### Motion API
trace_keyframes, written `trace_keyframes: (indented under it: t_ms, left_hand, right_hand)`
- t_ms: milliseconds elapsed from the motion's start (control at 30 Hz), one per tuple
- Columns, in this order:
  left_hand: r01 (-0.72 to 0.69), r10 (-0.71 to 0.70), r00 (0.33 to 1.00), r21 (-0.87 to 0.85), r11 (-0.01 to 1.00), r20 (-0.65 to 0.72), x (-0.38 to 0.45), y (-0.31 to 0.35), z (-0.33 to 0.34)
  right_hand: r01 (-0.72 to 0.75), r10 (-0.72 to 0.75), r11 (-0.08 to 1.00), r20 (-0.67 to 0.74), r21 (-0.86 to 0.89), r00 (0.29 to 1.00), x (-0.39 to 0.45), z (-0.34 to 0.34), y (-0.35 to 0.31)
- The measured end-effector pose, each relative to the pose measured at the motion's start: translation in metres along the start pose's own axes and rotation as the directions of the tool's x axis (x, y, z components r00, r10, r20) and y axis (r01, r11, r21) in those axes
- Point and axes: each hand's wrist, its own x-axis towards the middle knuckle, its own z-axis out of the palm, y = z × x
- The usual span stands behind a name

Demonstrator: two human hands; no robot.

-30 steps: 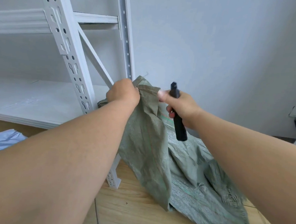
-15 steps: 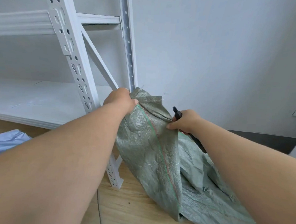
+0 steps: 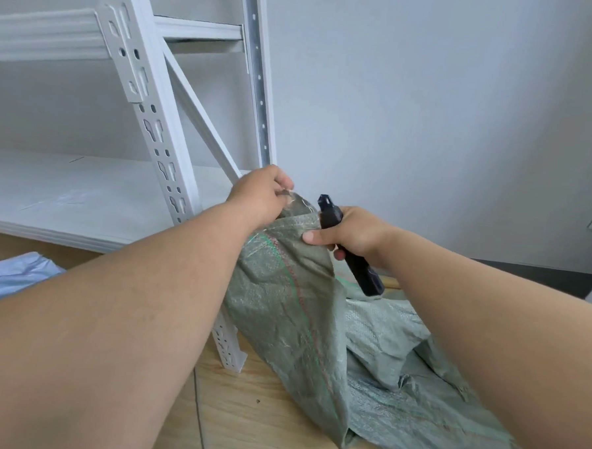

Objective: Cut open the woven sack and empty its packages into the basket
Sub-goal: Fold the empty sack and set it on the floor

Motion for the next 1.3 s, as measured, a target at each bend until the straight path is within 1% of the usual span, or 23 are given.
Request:
trace_keyframes:
  t_ms: [67,133,167,233,300,333,367,433,533,567,600,633,667,700,767,833,900,1033,1100,1167,1233,1267,1300]
  left_hand:
    - [-0.008,0.023,0.989,-0.100,0.995,0.147,-0.004,0.012,0.000]
    - [0.012,0.016,0.968,-0.111,0.994,0.251,-0.005,0.020,-0.003]
    - [-0.001,0.027,0.960,-0.090,0.996,0.280,-0.005,0.021,-0.006]
    - [-0.081,0.062,0.955,0.053,0.995,0.291,-0.004,0.019,-0.008]
    - [-0.100,0.068,0.981,0.174,0.980,0.183,-0.003,0.016,-0.008]
    - [-0.077,0.061,0.994,0.173,0.982,0.096,-0.003,0.016,-0.008]
    - [-0.057,0.055,0.998,0.135,0.989,0.022,-0.004,0.016,-0.008]
    - [-0.047,0.050,0.997,0.049,0.998,-0.053,-0.006,0.017,-0.007]
    - [-0.013,0.015,0.994,0.017,1.000,-0.111,-0.007,0.014,-0.005]
    - [0.005,-0.004,0.991,0.009,1.000,-0.137,-0.008,0.013,-0.006]
    - [0.015,-0.016,0.986,-0.002,1.000,-0.164,-0.008,0.011,-0.006]
    - [0.018,-0.021,0.981,-0.015,1.000,-0.192,-0.008,0.009,-0.006]
    - [0.011,-0.018,0.974,-0.033,0.999,-0.225,-0.009,0.007,-0.006]
    - [-0.005,-0.008,0.964,-0.050,0.999,-0.265,-0.010,0.004,-0.004]
    - [-0.047,0.031,0.945,-0.041,0.998,-0.325,-0.014,-0.002,0.003]
    - [-0.100,0.088,0.937,-0.019,0.995,-0.339,-0.017,-0.010,0.009]
    - [-0.159,0.144,0.941,-0.025,0.987,-0.305,-0.016,-0.017,0.010]
    - [-0.218,0.204,0.953,-0.042,0.975,-0.223,-0.010,-0.021,-0.001]
    - [-0.228,0.219,0.960,-0.033,0.973,-0.173,-0.009,-0.016,-0.006]
    - [-0.262,0.260,0.950,0.012,0.965,-0.172,-0.007,-0.015,-0.007]
    - [-0.278,0.299,0.926,0.120,0.953,-0.229,-0.003,-0.019,-0.005]
    - [-0.255,0.301,0.913,0.188,0.948,-0.277,-0.001,-0.022,-0.003]
    - [-0.212,0.281,0.903,0.231,0.950,-0.325,-0.001,-0.025,-0.001]
  right_hand:
    - [0.079,-0.072,0.993,-0.084,0.085,0.994,0.004,0.004,-0.004]
    - [0.160,-0.125,0.975,-0.212,0.154,0.969,0.006,0.007,-0.007]
    - [0.184,-0.133,0.968,-0.272,0.171,0.953,0.006,0.007,-0.006]
    - [0.182,-0.101,0.961,-0.349,0.208,0.932,0.006,0.003,-0.003]
    - [0.117,-0.031,0.962,-0.327,0.247,0.944,0.002,-0.001,0.002]
    - [0.081,-0.005,0.969,-0.309,0.233,0.951,0.001,-0.003,0.006]
    - [0.051,0.009,0.980,-0.299,0.191,0.954,0.001,-0.004,0.011]
    - [0.048,-0.003,0.986,-0.273,0.157,0.962,0.001,-0.001,0.020]
    - [0.090,-0.036,0.947,-0.176,0.307,0.984,0.001,0.010,0.036]
    - [0.073,-0.032,0.951,-0.139,0.300,0.990,0.000,0.014,0.042]
    - [0.033,-0.010,0.977,-0.108,0.209,0.994,-0.002,0.017,0.047]
    - [-0.022,0.027,0.998,-0.099,0.052,0.995,-0.004,0.020,0.054]
    - [-0.080,0.067,0.991,-0.124,-0.109,0.990,-0.005,0.022,0.061]
    - [-0.139,0.103,0.970,-0.182,-0.201,0.978,-0.004,0.023,0.068]
    - [-0.196,0.135,0.958,-0.273,-0.211,0.953,-0.005,0.022,0.073]
    - [-0.165,0.109,0.970,-0.286,-0.177,0.952,-0.005,0.021,0.074]
    - [-0.057,0.056,0.998,-0.301,0.005,0.952,-0.005,0.021,0.073]
    - [0.081,0.021,0.970,-0.409,0.229,0.912,-0.001,0.021,0.073]
    - [0.095,0.032,0.951,-0.401,0.293,0.916,0.003,0.022,0.070]
    - [0.028,0.032,0.978,-0.281,0.207,0.959,0.007,0.025,0.069]
    - [-0.044,0.066,0.989,-0.158,0.140,0.985,0.012,0.028,0.071]
    - [-0.071,0.088,0.992,-0.162,0.107,0.983,0.014,0.028,0.073]
    - [-0.094,0.104,0.994,-0.219,0.052,0.970,0.014,0.027,0.075]
